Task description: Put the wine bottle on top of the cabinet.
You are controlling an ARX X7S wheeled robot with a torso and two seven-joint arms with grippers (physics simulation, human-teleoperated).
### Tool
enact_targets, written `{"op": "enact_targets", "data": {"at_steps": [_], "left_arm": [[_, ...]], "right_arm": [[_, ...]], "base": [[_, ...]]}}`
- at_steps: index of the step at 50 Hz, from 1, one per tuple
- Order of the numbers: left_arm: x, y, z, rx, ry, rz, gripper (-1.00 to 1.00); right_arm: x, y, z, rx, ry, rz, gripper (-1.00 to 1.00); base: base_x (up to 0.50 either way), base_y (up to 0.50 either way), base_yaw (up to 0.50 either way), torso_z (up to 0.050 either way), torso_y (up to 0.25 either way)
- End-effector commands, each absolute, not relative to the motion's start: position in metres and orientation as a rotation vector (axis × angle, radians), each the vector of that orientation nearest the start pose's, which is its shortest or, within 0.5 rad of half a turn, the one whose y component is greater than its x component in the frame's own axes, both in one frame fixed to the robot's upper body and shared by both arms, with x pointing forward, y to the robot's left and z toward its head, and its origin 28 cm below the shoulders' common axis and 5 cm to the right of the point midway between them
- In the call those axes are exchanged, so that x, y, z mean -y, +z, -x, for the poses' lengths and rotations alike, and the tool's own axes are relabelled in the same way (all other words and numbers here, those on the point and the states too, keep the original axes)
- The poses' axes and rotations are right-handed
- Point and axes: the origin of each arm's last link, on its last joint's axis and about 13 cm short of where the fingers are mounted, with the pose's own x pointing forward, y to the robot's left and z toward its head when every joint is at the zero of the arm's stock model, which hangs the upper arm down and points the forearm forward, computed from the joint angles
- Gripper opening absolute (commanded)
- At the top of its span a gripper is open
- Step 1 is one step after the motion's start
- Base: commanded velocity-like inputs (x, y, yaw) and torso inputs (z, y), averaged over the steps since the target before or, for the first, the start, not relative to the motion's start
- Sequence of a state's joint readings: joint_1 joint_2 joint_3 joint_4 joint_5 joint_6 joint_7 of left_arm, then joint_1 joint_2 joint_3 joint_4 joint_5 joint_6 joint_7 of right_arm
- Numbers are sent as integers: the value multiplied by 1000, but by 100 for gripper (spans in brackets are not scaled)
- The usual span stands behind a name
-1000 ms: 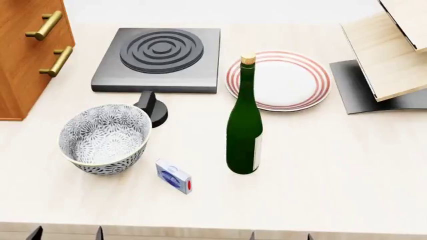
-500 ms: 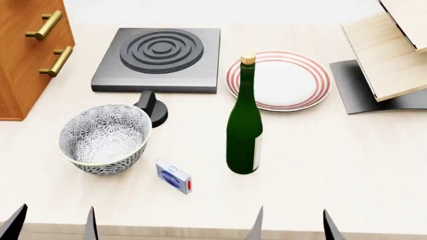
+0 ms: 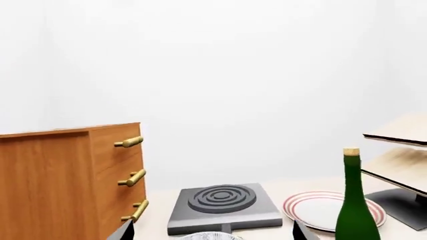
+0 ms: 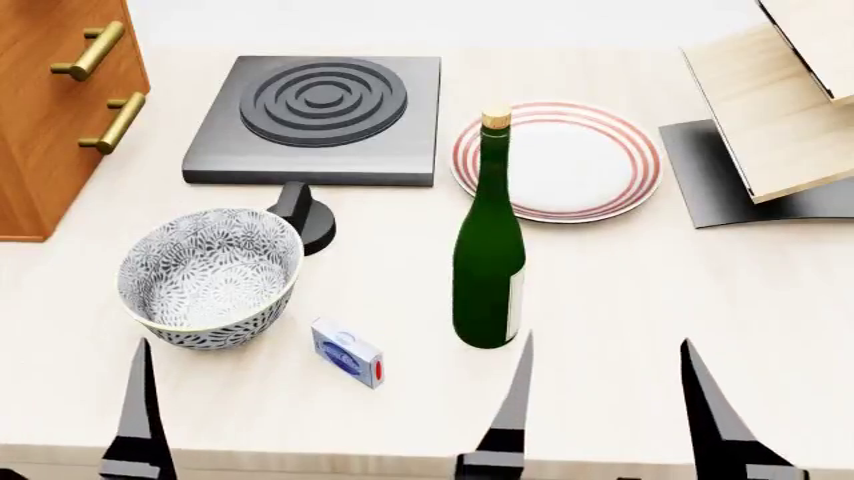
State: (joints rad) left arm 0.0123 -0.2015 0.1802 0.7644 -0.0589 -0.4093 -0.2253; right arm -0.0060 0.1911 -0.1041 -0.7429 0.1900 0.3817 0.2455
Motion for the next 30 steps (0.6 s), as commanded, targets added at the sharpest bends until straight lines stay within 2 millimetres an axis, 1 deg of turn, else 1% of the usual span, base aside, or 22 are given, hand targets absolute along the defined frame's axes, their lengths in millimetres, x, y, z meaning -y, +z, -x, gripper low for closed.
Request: {"op": "enact_targets", "data": {"at_steps": [1, 18, 23, 25, 30], "left_arm": [[-197, 154, -169, 383, -33, -88, 100], [-197, 155, -169, 384, -33, -88, 100], [-196, 156, -168, 384, -38, -89, 100], [-196, 156, -168, 384, -37, -90, 100], [-196, 157, -168, 385, -37, -90, 100]], "right_arm": [[95, 154, -173, 366, 10, -61, 100], [93, 152, -176, 355, 6, -32, 100], [93, 154, -174, 366, 17, -42, 100], [93, 154, -173, 375, 20, -43, 100], [93, 154, -174, 369, 20, -47, 100]], "base": [[0, 0, 0, 0, 0], [0, 0, 0, 0, 0], [0, 0, 0, 0, 0], [252, 0, 0, 0, 0], [500, 0, 0, 0, 0]]}}
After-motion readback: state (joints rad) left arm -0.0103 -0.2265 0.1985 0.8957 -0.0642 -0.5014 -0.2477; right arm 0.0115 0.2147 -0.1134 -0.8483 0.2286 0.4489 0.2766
